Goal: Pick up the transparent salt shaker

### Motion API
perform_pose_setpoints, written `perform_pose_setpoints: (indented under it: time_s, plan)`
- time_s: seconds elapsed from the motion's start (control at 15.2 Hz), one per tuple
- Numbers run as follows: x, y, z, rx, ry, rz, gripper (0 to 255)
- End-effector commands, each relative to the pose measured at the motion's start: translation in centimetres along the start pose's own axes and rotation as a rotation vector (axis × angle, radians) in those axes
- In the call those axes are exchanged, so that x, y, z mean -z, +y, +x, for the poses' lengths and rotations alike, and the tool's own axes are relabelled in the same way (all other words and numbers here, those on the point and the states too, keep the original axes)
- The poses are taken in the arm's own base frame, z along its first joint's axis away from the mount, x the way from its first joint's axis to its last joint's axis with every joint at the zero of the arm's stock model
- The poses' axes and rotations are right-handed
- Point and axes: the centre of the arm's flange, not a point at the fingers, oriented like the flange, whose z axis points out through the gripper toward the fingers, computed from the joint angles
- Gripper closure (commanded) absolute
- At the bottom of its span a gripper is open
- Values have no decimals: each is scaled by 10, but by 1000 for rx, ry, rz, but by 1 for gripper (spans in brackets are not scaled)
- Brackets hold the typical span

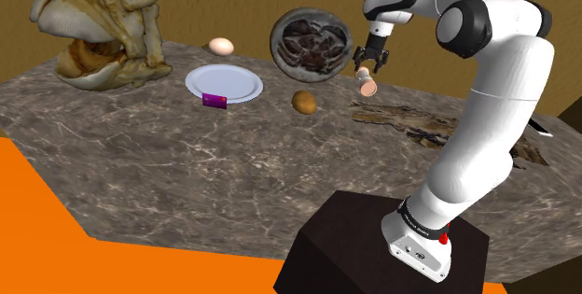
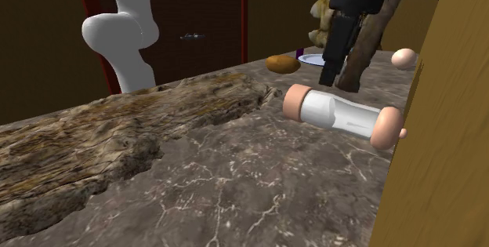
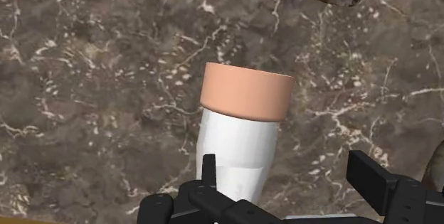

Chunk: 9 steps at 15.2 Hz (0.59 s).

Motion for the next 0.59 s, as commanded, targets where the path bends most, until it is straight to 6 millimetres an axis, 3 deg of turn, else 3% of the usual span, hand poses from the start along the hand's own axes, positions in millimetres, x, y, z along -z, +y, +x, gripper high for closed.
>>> perform_pose_setpoints:
  time_s: [0.0, 0.13, 0.53]
  plan:
    - [-9, 17, 20, -51, -7, 7, 0]
    - [-13, 31, 31, -84, -12, 11, 0]
    - [-45, 30, 35, -84, -12, 11, 0]
